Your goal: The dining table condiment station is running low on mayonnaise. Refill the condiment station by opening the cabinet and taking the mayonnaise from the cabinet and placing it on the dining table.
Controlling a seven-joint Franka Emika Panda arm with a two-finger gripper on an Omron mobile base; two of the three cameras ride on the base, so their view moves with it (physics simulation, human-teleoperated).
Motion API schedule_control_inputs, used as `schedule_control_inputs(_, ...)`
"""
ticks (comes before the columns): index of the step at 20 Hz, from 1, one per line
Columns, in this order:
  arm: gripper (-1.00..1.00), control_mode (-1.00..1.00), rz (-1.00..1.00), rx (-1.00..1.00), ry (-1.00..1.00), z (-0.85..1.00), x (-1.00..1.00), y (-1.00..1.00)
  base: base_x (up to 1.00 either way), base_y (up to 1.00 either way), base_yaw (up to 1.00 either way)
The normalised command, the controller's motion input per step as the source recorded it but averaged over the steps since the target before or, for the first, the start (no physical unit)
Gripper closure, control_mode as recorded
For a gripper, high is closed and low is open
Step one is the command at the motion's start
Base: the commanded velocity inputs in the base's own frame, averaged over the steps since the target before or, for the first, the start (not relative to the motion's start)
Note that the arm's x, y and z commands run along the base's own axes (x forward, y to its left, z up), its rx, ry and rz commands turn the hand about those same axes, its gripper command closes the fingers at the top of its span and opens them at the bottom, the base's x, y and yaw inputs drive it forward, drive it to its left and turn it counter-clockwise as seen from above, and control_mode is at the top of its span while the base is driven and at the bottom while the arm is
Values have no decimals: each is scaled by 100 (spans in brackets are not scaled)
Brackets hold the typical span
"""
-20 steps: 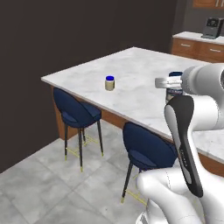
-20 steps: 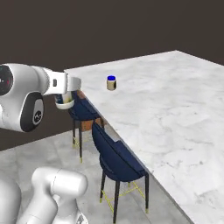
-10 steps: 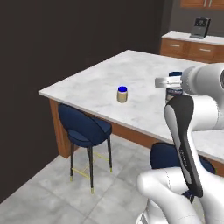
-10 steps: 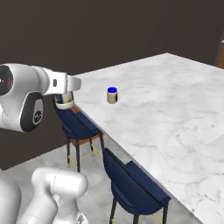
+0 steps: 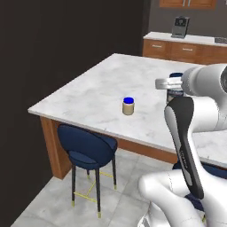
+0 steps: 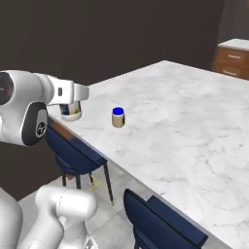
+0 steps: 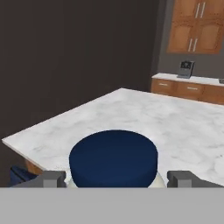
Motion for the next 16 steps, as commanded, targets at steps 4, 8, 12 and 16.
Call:
schedule_control_inputs(4,100,100,0,0,0,0,0,0,83,28,-32)
schedule_control_inputs(8,100,100,0,0,0,0,0,0,76,29,-33)
schedule_control_inputs(12,100,100,0,0,0,0,0,0,72,37,-33)
schedule_control_inputs(16,100,100,0,0,0,0,0,0,64,46,-33)
